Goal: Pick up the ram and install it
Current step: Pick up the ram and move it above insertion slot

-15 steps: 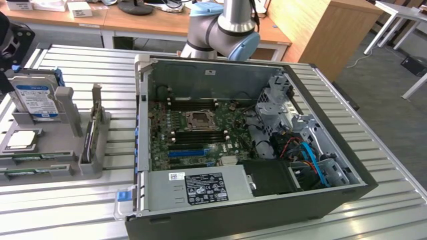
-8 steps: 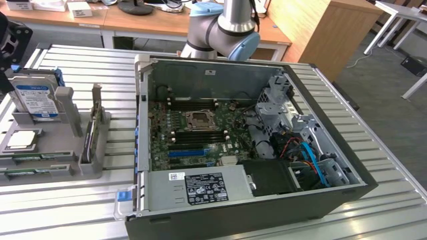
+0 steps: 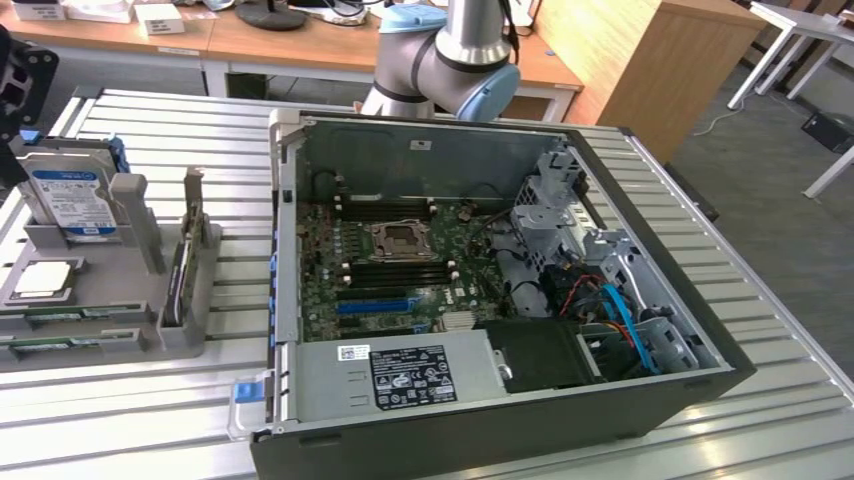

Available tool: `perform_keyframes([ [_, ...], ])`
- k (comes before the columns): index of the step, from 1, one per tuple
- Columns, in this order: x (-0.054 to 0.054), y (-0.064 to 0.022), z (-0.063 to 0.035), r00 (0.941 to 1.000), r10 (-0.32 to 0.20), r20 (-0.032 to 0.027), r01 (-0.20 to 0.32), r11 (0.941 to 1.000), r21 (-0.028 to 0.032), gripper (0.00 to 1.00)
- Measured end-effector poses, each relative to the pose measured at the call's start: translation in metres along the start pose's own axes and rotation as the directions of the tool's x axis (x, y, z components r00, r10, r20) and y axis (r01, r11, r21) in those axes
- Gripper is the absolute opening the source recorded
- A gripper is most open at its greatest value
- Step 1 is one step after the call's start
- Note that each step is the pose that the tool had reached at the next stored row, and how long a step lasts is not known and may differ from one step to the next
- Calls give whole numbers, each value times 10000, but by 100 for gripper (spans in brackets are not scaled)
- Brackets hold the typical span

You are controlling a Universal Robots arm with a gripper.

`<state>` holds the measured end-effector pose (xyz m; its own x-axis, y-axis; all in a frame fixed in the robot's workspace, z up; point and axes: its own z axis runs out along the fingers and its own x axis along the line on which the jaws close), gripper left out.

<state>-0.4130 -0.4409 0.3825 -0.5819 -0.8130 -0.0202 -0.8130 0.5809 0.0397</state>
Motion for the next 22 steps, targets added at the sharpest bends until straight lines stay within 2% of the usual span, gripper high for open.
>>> perform_keyframes([
  [5, 0, 0, 0, 9964, -842, -37, 842, 9965, -16, 11],
  [10, 0, 0, 0, 9863, -1646, -68, 1646, 9864, -36, 11],
  [17, 0, 0, 0, 9652, -2613, -102, 2613, 9652, -64, 11],
  [22, 0, 0, 2, 9443, -3288, -124, 3288, 9444, -85, 11],
])
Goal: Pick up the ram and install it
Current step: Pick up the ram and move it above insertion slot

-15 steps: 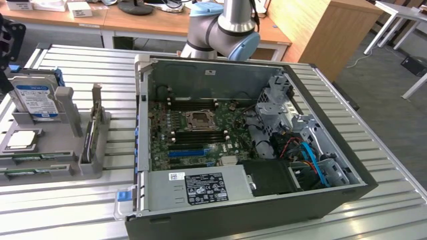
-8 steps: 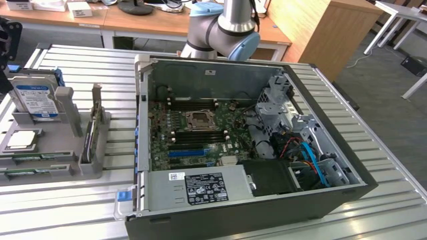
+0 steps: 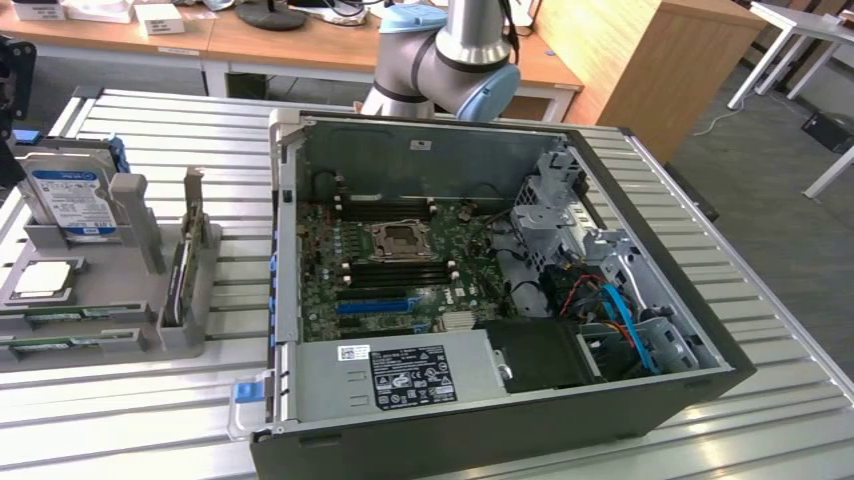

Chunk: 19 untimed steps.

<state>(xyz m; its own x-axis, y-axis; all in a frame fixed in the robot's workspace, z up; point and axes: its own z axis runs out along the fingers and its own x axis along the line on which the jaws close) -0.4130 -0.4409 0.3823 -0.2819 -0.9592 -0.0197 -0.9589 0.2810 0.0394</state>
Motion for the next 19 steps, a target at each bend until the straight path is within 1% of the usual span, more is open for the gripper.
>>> perform_keyframes([
  [5, 0, 0, 2, 9977, -672, -26, 672, 9977, -14, 11],
  [11, 0, 0, 5, 9897, -1429, -55, 1429, 9897, -32, 11],
  [19, -3, -4, 5, 9892, -1463, -55, 1463, 9892, -33, 11],
])
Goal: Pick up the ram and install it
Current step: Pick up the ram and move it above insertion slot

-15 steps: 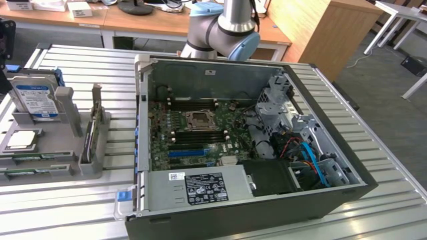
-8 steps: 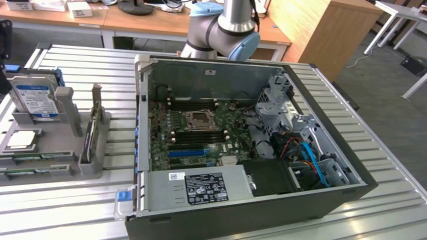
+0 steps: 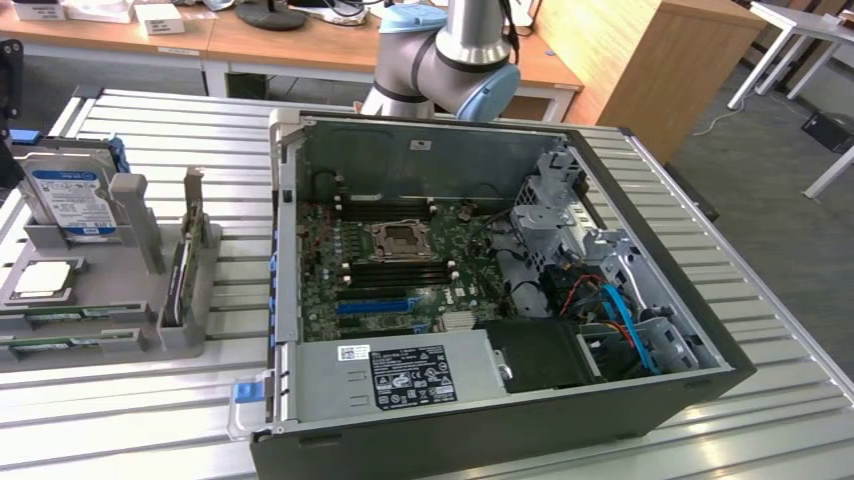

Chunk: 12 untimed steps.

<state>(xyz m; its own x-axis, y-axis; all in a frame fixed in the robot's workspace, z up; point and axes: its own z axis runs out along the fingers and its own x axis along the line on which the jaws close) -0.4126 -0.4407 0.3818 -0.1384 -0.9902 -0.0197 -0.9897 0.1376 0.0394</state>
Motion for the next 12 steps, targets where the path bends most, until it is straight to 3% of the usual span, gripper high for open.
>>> perform_keyframes([
  [12, 1, -7, 0, 9988, -493, -44, 493, 9988, -8, 11],
])
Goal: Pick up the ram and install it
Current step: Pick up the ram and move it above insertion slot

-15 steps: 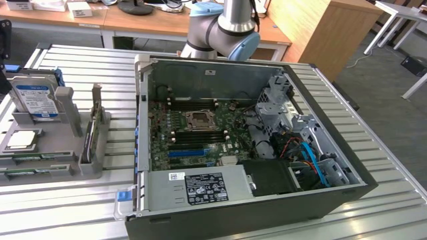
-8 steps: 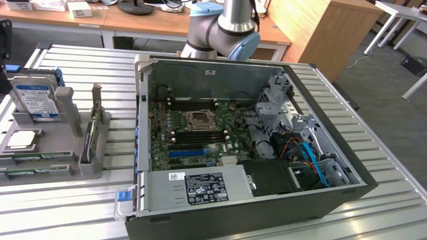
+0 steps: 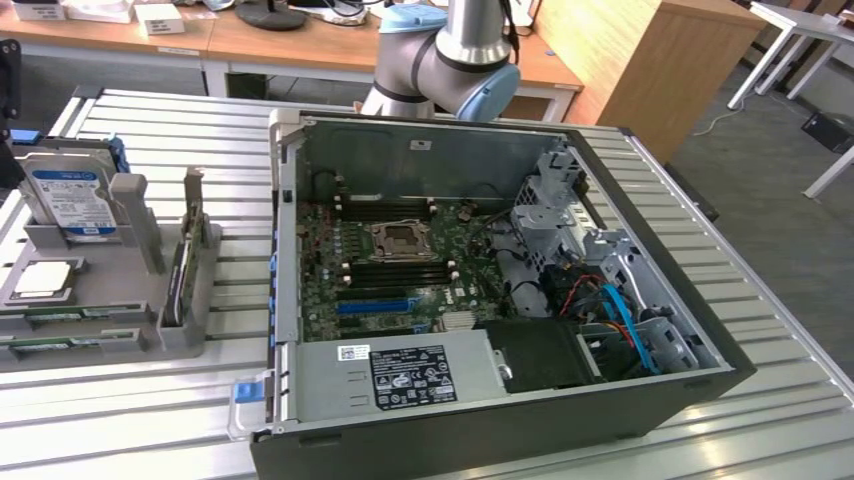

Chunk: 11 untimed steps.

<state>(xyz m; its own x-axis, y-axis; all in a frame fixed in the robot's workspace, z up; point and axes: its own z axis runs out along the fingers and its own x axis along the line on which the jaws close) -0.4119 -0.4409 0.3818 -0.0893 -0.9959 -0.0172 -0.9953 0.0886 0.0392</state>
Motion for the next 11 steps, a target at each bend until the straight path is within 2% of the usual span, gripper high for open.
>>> perform_keyframes([
  [11, 0, 0, 0, 10000, -5, -1, 5, 10000, 0, 11],
])
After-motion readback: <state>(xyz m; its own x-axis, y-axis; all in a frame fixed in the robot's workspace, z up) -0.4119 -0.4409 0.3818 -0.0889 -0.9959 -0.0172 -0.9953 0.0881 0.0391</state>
